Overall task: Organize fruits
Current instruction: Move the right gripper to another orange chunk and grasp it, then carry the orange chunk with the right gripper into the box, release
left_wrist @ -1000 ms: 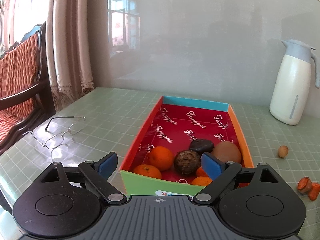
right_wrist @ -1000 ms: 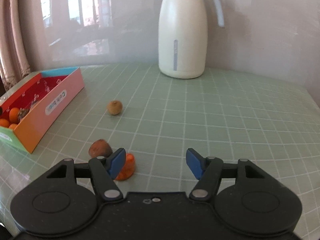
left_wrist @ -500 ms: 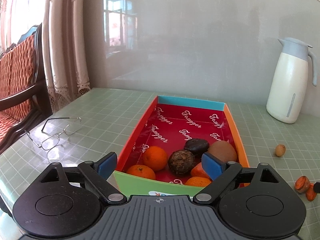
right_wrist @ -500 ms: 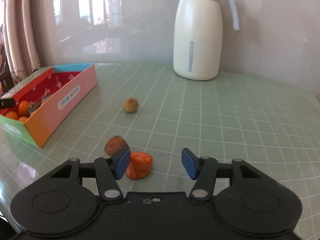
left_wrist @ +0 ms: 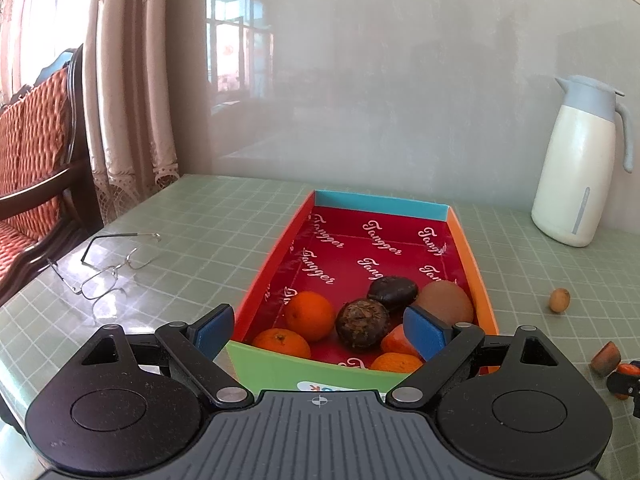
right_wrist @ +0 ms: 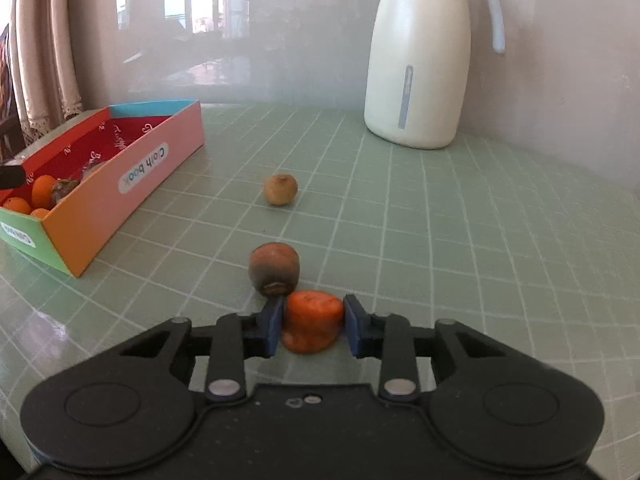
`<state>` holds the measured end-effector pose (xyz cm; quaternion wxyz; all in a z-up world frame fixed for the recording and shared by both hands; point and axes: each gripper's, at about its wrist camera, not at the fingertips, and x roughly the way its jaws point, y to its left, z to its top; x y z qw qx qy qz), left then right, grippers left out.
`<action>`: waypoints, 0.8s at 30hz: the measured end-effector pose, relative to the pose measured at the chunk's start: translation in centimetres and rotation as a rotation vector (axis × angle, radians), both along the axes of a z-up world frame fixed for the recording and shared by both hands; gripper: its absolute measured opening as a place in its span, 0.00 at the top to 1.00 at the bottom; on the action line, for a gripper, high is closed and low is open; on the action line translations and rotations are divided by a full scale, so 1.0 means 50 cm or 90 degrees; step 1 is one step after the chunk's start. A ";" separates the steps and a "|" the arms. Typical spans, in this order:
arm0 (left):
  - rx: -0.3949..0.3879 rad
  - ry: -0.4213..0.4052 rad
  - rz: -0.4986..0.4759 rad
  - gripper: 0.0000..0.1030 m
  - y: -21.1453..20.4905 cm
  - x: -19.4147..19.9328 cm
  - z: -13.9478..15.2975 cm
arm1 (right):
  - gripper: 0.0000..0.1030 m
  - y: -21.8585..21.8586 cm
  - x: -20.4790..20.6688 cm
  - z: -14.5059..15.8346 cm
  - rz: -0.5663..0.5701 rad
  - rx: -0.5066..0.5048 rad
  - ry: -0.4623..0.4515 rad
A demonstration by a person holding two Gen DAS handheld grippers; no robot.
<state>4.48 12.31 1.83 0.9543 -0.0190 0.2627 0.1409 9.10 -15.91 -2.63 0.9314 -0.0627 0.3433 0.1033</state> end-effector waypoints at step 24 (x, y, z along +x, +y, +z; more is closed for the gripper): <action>-0.005 0.005 0.058 0.12 0.105 -0.034 -0.014 | 0.71 0.099 0.006 0.067 0.057 0.066 -0.066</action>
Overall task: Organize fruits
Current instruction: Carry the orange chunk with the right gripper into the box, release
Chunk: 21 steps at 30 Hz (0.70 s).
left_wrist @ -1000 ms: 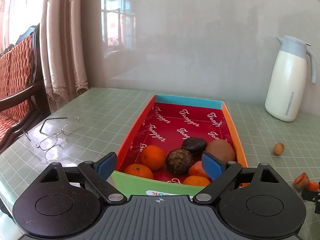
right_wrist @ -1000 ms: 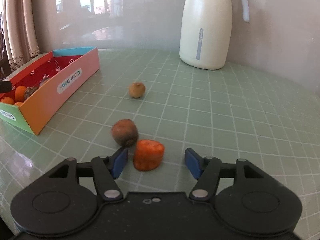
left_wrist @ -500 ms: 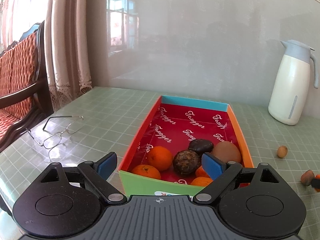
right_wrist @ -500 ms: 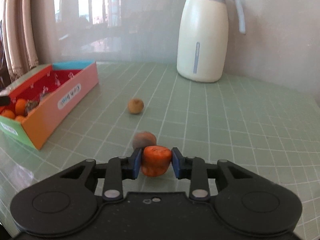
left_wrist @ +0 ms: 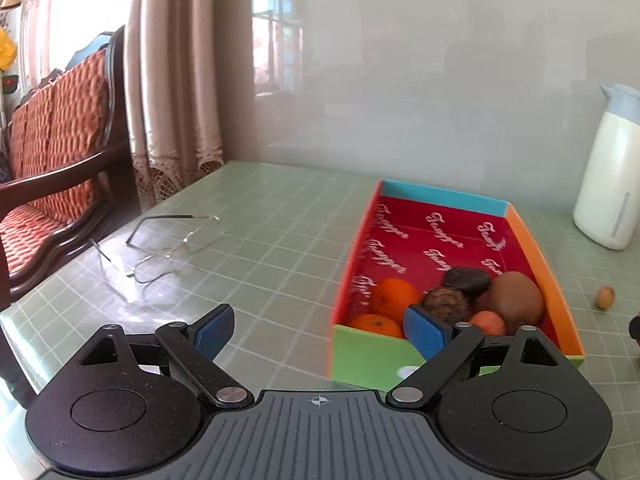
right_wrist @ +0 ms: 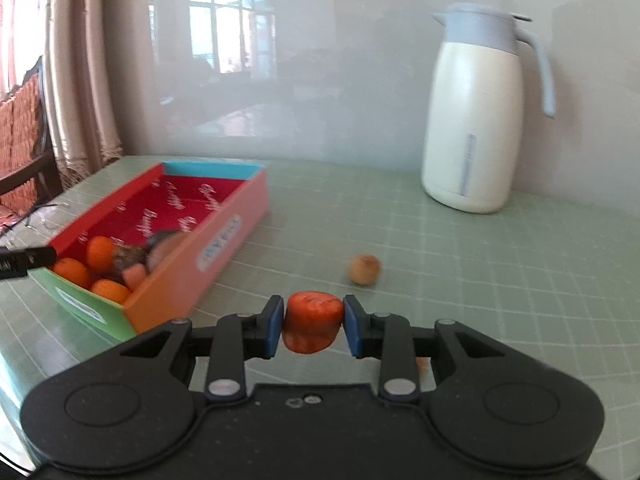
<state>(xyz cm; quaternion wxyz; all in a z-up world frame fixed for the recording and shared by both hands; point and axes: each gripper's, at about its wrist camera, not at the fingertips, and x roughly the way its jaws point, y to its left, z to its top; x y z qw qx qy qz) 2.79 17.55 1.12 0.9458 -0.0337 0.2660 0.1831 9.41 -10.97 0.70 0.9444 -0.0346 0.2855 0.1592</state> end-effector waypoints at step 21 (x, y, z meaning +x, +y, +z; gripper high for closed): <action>0.000 -0.011 0.069 0.00 0.083 -0.038 -0.005 | 0.71 0.153 -0.002 0.038 0.098 0.052 -0.043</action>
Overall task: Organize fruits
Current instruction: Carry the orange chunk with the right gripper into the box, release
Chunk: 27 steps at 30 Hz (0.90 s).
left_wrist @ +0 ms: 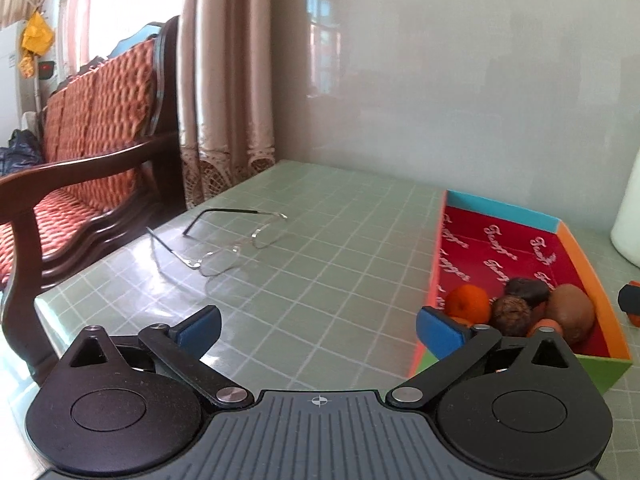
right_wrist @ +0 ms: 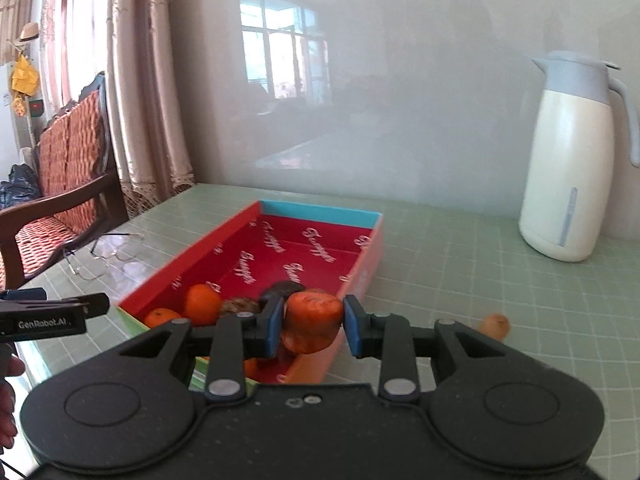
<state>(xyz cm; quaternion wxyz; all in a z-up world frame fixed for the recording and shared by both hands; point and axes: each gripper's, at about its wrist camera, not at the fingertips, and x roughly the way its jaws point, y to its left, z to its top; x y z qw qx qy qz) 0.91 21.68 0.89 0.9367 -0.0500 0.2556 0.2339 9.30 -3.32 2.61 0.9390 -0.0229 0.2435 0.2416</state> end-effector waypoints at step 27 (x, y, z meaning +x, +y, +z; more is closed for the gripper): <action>-0.001 0.005 0.033 0.00 0.013 -0.003 -0.005 | 0.71 0.083 -0.006 -0.021 0.045 -0.026 -0.001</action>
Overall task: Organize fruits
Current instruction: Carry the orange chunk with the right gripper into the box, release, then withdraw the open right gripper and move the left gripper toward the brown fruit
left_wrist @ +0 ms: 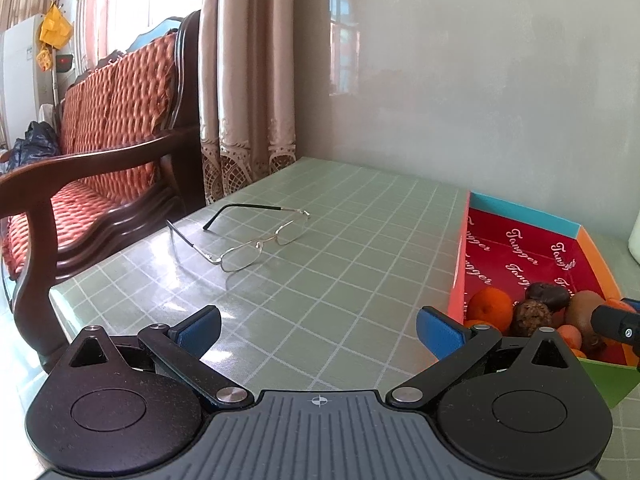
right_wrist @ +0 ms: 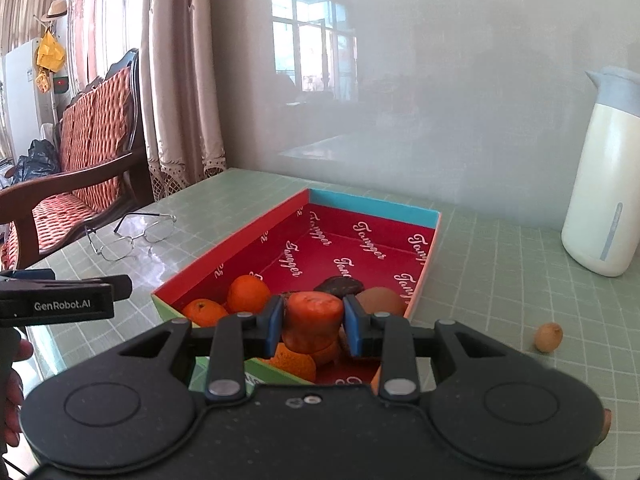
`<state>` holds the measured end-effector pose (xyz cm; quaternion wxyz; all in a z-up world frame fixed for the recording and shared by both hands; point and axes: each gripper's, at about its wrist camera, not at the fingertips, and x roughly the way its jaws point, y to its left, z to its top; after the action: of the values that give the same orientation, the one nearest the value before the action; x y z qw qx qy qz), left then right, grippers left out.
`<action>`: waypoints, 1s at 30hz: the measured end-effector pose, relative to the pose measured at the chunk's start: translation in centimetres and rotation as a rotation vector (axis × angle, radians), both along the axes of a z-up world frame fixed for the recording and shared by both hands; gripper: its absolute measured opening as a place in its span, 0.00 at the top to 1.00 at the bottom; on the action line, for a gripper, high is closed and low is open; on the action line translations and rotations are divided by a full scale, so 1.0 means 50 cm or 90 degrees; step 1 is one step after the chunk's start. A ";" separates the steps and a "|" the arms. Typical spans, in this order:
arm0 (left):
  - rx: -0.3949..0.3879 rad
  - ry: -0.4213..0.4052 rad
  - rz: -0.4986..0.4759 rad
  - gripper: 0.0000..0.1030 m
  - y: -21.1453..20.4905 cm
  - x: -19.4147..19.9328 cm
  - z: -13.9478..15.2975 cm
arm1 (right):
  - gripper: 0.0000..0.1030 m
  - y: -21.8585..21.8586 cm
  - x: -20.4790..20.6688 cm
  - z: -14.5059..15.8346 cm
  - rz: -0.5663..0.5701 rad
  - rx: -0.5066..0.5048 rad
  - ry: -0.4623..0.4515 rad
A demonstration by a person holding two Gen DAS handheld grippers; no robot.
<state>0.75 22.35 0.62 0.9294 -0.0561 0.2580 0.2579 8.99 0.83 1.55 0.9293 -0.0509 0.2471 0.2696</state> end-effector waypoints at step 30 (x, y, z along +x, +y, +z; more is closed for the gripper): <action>0.002 -0.025 -0.039 0.00 -0.074 0.020 0.016 | 0.57 -0.245 0.030 0.040 -0.166 0.084 0.003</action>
<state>1.76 18.63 1.43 0.9418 -0.0521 0.2407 0.2287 10.48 -11.40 3.53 0.9573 0.0430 0.2353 0.1624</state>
